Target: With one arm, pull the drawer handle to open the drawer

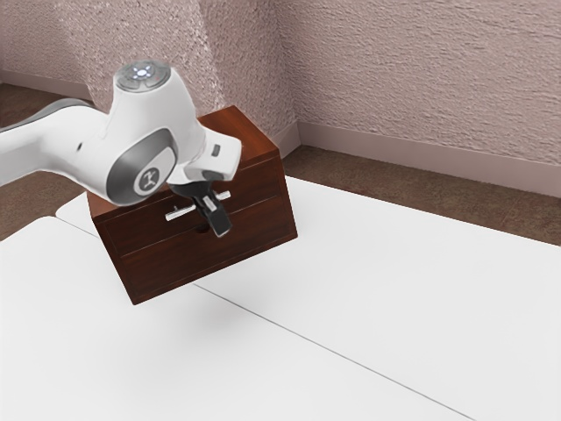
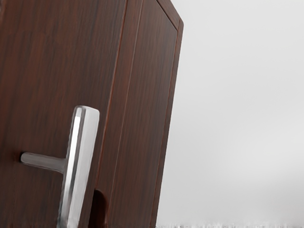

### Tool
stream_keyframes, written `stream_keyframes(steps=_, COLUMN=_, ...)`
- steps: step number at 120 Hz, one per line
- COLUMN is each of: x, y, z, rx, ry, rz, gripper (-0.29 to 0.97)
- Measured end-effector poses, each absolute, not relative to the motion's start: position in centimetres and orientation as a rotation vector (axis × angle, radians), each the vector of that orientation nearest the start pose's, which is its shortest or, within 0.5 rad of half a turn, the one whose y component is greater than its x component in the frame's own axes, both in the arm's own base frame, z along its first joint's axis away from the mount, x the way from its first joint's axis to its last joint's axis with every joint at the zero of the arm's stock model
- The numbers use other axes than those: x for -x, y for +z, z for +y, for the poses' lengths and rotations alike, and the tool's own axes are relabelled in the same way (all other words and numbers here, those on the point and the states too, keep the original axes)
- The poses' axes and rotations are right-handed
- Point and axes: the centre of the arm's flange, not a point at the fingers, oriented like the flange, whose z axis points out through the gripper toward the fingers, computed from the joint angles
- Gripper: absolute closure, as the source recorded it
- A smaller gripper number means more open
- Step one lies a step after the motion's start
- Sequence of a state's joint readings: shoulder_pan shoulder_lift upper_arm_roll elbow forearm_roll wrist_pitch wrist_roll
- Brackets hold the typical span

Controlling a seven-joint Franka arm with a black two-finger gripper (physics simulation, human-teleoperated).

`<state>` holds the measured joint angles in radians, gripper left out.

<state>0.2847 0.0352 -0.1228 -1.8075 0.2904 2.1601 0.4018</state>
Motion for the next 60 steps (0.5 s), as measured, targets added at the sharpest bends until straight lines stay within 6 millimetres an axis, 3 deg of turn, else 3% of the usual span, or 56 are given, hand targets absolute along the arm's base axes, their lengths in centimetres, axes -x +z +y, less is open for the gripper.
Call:
stream_keyframes(steps=14, x=-58.9, y=55.1, z=12.5, rx=2.741, ry=-0.321, rz=0.473, gripper=-0.01)
stream_keyframes(steps=28, x=-58.9, y=55.0, z=12.2, rx=2.741, ry=-0.320, rz=0.484, gripper=-0.01)
stream_keyframes(steps=60, x=-58.5, y=55.1, z=11.9, rx=2.747, ry=-0.322, rz=0.489, gripper=0.14)
